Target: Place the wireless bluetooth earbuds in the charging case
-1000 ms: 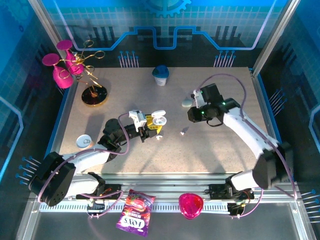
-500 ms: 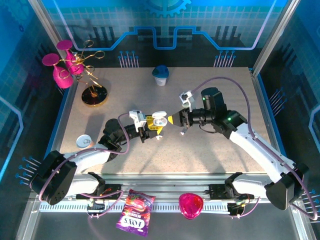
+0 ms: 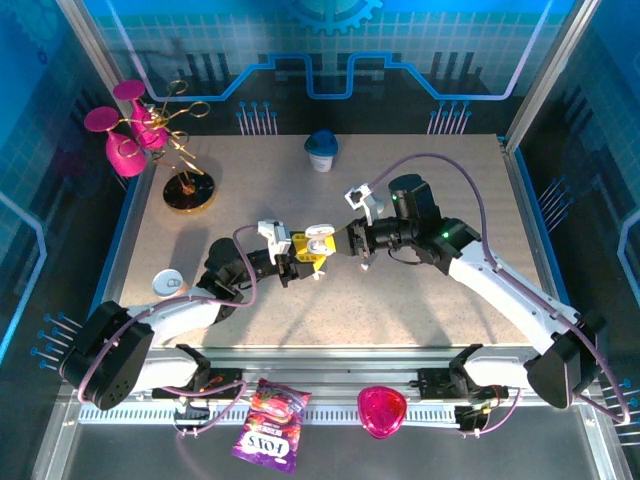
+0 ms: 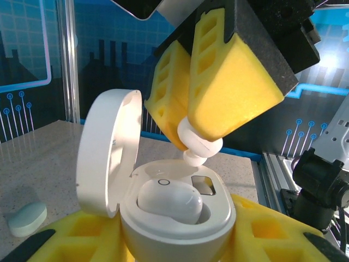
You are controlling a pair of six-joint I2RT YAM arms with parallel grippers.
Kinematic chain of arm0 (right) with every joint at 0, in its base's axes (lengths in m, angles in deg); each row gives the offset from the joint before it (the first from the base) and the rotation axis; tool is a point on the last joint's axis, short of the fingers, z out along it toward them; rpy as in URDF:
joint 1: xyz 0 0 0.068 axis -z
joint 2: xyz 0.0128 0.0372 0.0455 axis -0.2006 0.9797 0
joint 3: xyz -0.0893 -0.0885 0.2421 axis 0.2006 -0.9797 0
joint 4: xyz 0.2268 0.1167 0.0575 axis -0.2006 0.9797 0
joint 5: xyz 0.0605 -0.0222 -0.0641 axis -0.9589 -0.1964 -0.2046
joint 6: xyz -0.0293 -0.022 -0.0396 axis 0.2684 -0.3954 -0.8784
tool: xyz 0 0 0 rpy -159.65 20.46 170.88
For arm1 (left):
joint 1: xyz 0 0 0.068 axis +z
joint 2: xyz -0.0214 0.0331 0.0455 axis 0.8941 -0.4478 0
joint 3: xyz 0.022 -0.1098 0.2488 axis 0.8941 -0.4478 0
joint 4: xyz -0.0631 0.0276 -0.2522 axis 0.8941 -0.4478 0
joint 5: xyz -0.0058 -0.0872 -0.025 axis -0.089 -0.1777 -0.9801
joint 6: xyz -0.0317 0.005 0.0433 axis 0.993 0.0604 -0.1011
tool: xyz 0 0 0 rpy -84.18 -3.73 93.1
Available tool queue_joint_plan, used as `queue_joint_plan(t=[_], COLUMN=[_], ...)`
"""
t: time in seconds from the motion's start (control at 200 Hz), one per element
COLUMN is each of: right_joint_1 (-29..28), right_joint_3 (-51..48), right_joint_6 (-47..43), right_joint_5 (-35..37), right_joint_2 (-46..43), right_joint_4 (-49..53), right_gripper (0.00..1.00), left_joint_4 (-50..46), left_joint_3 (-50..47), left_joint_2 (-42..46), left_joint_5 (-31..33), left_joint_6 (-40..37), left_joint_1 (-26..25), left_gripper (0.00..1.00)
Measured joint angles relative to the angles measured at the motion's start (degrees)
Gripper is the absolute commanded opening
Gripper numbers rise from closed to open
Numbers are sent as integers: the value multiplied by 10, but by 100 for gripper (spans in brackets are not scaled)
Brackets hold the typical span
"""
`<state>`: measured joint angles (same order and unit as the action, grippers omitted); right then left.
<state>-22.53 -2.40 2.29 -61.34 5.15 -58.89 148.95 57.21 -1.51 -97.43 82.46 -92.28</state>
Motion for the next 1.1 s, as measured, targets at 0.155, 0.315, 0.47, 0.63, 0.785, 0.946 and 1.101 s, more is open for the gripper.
queue_joint_plan(t=[0.155, 0.315, 0.47, 0.63, 0.785, 0.946, 1.101], right_joint_1=[0, 0, 0, 0, 0, 0, 0], right_joint_3=[0, 0, 0, 2, 6, 6, 6], right_joint_6=[0, 0, 0, -3, -4, -7, -8], right_joint_5=[0, 0, 2, 3, 12, 30, 46], right_joint_2=[3, 7, 11, 12, 9, -7, -35], right_joint_4=[-4, -8, -9, -6, 4, 13, 13], right_gripper=[18, 18, 27, 37, 41, 51, 65], left_joint_4=[5, 8, 12, 12, 13, 23, 31], left_joint_3=[0, 0, 0, 0, 0, 1, 3], left_joint_2=[0, 0, -3, -7, -9, -14, -17], left_joint_5=[-4, -5, -4, -2, -2, -4, -5], left_joint_6=[2, 11, 15, 15, 15, 15, 15], left_joint_1=[0, 0, 0, 0, 0, 0, 0], left_gripper=[24, 25, 25, 25, 25, 24, 24])
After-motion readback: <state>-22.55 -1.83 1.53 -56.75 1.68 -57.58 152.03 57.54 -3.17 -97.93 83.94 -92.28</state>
